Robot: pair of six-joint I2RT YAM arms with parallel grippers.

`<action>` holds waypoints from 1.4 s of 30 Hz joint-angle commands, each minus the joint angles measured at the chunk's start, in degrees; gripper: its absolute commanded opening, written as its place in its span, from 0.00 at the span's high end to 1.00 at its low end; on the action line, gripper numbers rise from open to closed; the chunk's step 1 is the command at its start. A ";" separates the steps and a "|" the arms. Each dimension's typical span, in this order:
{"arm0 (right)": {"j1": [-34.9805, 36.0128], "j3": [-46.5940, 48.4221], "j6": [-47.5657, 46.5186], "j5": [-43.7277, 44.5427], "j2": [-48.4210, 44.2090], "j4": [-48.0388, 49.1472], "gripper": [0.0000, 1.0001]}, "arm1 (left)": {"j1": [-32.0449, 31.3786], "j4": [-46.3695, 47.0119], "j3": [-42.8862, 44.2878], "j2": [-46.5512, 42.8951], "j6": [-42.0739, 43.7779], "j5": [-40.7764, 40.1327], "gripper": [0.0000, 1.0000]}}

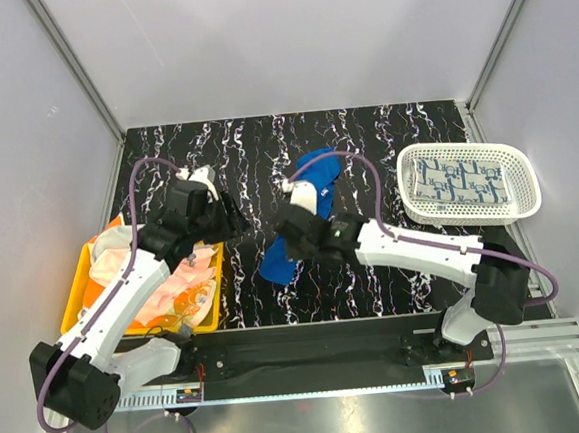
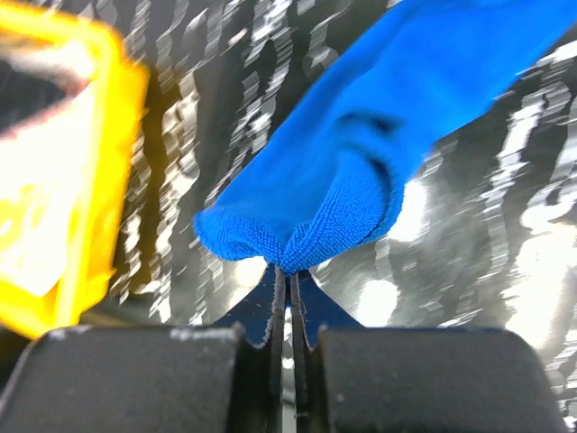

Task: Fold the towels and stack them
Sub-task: Flatten out the crumpled towel

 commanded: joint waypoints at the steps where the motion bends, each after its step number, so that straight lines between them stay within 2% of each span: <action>1: -5.02 1.58 -5.29 -1.99 -1.81 -1.64 1.00 | -1.14 7.42 -2.85 -3.24 -0.91 6.67 0.40; 7: -12.14 4.39 -9.95 -4.71 -1.03 -1.28 1.00 | -7.81 13.48 -7.78 -2.98 -4.86 4.40 0.39; 14: -17.59 6.68 -12.59 -7.79 0.55 -0.40 1.00 | -14.77 22.72 -14.28 -0.78 -7.50 -3.41 0.39; 18: -19.18 7.38 -13.21 -9.02 1.08 -0.05 1.00 | -17.41 25.27 -15.34 4.65 -6.71 -7.73 0.39; 22: -20.06 7.47 -13.39 -9.99 1.43 0.21 1.00 | -17.59 30.01 -15.44 10.37 -6.88 -7.83 0.40; 30: -21.02 7.39 -13.48 -10.43 1.35 0.39 1.00 | -20.93 30.02 -13.50 17.50 -8.11 -9.67 0.42; 42: -21.99 6.86 -13.74 -11.05 1.17 1.09 1.00 | -24.62 26.33 -14.29 18.12 -11.72 -12.74 0.51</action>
